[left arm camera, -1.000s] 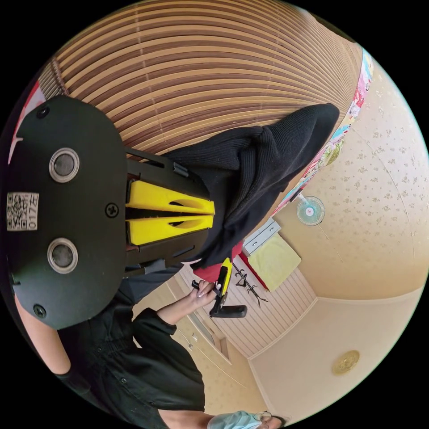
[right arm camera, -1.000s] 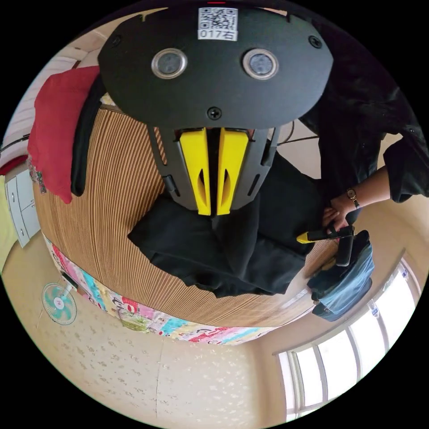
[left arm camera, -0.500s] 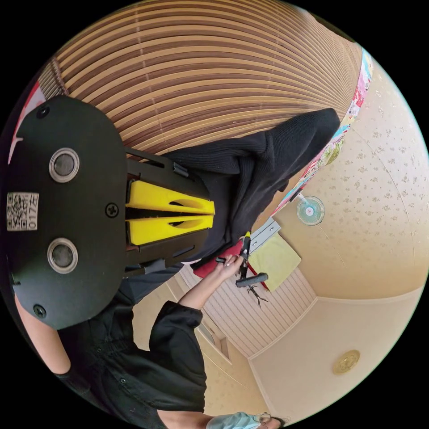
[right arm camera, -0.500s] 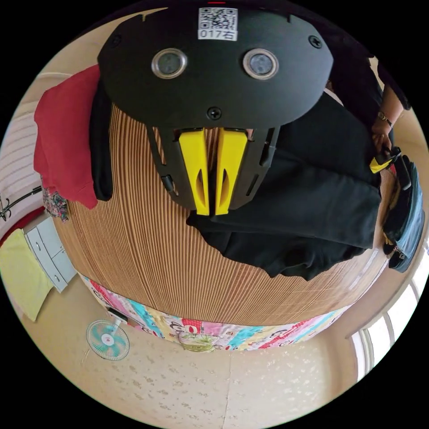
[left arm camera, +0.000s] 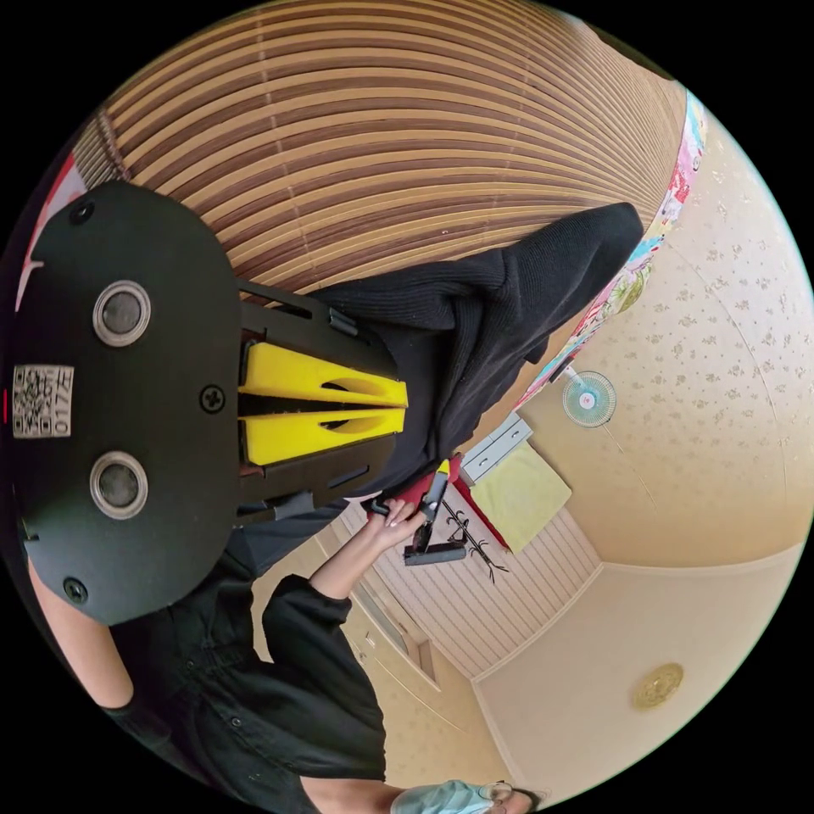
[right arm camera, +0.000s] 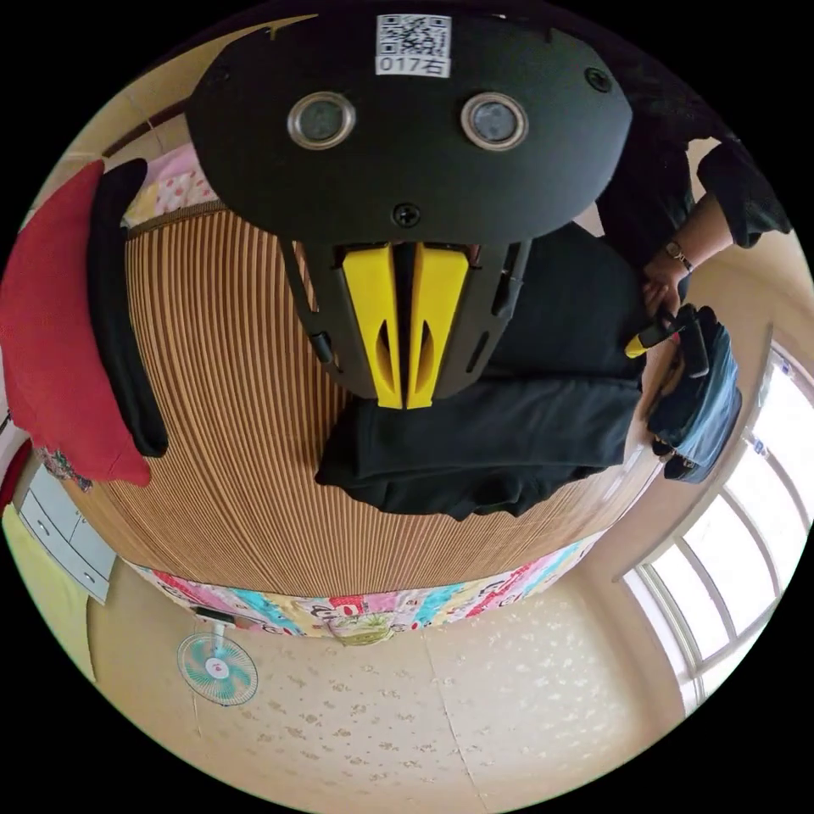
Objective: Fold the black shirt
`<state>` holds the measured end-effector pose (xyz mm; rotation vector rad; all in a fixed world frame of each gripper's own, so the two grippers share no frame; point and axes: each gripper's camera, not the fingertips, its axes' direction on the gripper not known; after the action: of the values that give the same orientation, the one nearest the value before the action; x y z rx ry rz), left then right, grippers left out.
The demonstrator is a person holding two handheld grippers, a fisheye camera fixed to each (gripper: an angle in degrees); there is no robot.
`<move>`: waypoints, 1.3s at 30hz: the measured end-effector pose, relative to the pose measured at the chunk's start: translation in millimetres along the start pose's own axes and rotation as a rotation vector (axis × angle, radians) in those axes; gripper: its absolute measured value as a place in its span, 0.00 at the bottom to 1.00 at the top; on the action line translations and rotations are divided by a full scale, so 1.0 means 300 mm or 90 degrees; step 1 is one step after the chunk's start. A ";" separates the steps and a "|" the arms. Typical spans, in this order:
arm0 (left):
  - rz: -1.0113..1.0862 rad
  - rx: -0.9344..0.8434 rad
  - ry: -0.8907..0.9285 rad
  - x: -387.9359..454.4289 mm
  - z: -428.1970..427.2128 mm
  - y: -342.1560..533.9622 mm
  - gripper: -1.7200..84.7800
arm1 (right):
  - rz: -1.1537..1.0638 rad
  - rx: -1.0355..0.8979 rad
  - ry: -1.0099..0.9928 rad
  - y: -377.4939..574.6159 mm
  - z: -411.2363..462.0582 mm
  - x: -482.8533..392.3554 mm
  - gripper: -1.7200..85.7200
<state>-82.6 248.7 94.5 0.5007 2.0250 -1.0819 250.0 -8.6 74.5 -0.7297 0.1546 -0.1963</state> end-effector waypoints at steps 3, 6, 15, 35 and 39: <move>-0.002 -0.001 -0.004 -0.010 0.036 0.020 0.01 | -0.093 -0.022 -0.003 0.139 -0.043 -0.077 0.03; -0.006 -0.004 -0.006 -0.021 0.080 0.039 0.01 | -0.149 -0.033 -0.014 0.238 -0.063 -0.126 0.02; -0.112 -0.061 -0.131 0.068 0.272 0.043 0.01 | 0.007 -0.041 -0.075 0.359 -0.009 0.047 0.02; 0.091 -0.177 -0.832 0.332 1.217 0.169 0.01 | -0.103 -0.119 0.069 0.207 0.087 0.180 0.02; 0.149 -0.221 -0.965 0.305 1.448 0.190 0.01 | -0.087 -0.136 0.027 0.138 0.120 0.297 0.02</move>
<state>90.6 -79.8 -155.2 -0.2646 0.7152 -0.5590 349.0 24.3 66.7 -0.9507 0.1678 -0.3287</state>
